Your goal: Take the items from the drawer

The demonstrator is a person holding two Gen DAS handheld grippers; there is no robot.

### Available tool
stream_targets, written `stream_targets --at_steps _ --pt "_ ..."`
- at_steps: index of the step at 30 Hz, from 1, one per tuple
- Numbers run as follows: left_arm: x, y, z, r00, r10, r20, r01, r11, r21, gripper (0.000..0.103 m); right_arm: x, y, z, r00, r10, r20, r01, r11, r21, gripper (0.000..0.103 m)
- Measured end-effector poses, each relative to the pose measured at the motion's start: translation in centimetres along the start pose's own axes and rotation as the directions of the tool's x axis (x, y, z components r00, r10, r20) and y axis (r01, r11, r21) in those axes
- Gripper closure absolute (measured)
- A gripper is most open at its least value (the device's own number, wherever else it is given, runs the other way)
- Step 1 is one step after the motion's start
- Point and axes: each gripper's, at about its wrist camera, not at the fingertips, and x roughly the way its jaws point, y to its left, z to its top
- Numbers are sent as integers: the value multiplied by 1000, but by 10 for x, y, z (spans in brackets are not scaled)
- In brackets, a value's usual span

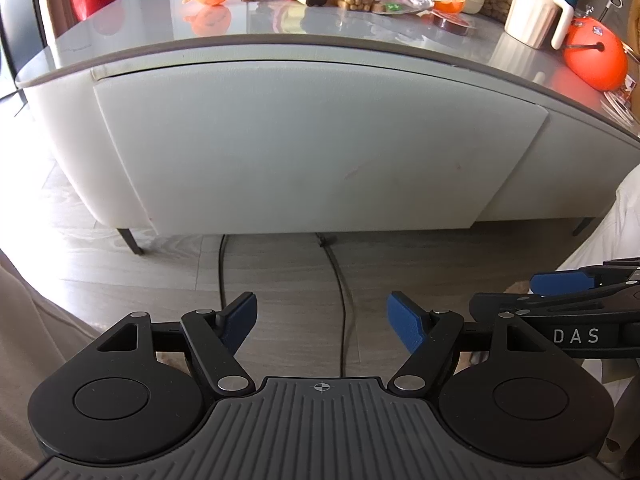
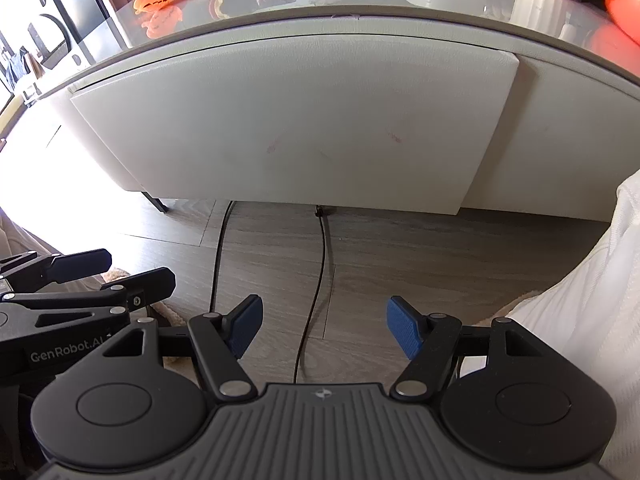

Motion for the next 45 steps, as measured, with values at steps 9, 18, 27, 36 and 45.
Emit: stream_targets --at_steps 9,18,27,36,45 --pt "-2 -5 -2 1000 3 11 -3 1000 9 25 -8 1 -1 1000 3 22 -3 1000 1 34" --pt "-3 -5 -3 1000 -1 22 1 1000 6 25 -9 -1 -1 1000 4 26 -4 1000 2 34" --pt "-4 -5 -4 1000 0 27 -1 1000 3 25 -9 -2 -1 1000 4 26 -4 1000 2 34" --pt "-14 -9 -1 988 -121 100 121 993 9 94 -15 -11 1 998 -7 70 4 999 33 34" --pt "-19 -27 18 986 17 167 -18 1000 0 90 -20 -25 5 996 8 94 -20 993 120 34"
